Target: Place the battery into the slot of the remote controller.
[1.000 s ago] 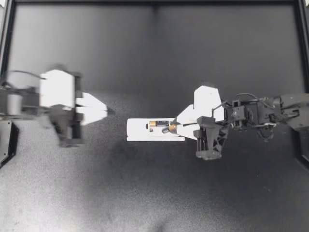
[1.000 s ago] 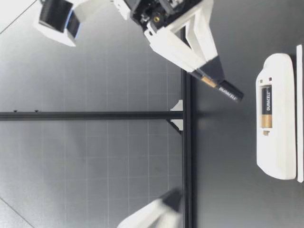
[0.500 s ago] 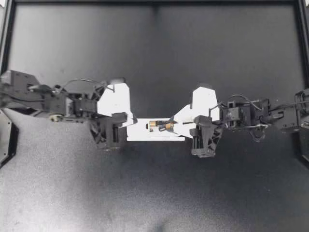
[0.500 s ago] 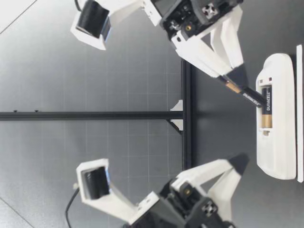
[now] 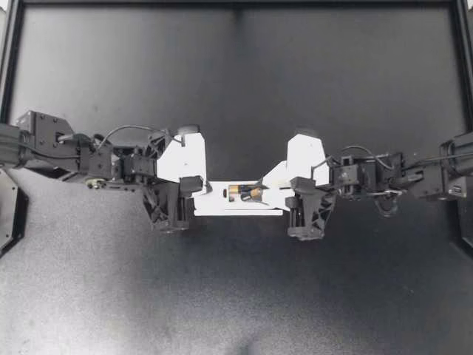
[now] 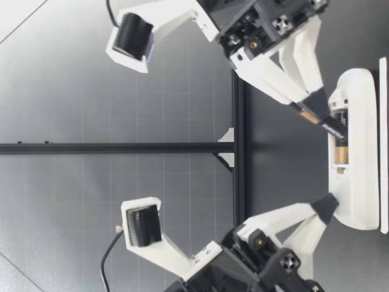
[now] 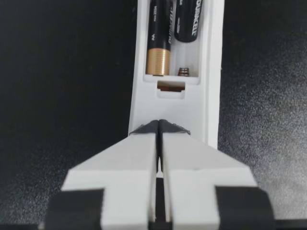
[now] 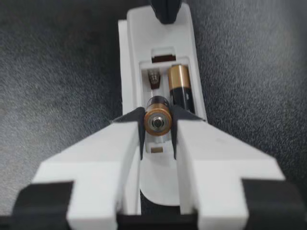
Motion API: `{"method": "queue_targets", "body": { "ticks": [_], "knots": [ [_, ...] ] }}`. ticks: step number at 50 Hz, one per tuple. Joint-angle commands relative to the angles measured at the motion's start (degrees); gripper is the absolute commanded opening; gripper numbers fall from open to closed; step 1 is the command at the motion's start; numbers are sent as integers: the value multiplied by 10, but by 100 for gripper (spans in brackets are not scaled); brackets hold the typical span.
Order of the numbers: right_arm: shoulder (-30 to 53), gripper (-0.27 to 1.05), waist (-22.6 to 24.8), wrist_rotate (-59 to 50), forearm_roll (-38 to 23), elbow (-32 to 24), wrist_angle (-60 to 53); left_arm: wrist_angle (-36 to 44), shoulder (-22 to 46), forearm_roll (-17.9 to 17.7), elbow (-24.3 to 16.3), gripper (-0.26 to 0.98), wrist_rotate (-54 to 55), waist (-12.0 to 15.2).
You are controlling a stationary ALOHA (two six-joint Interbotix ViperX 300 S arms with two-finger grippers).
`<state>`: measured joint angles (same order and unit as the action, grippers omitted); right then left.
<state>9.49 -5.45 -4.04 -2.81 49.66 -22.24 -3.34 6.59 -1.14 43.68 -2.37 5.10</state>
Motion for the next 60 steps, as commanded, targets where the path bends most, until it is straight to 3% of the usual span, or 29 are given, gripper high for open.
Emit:
{"method": "queue_targets", "body": {
  "ticks": [1,36,40,50,60],
  "knots": [
    [-6,5,-6,1,-1,-15,6,-12,-2,-2,-10,-15,0,-3],
    [-18,8,-6,24,-1,-74,175,-22,-4,-7,-10,-15,1,-4],
    [-22,13,-6,24,-1,-75,181,-22,-4,-7,-9,-15,1,-4],
    [-24,44,1,24,-1,-80,182,-22,-4,-7,-8,-15,1,-4],
    [-47,45,8,-6,16,-77,171,-21,-4,-7,-7,-15,1,-4]
  ]
}}
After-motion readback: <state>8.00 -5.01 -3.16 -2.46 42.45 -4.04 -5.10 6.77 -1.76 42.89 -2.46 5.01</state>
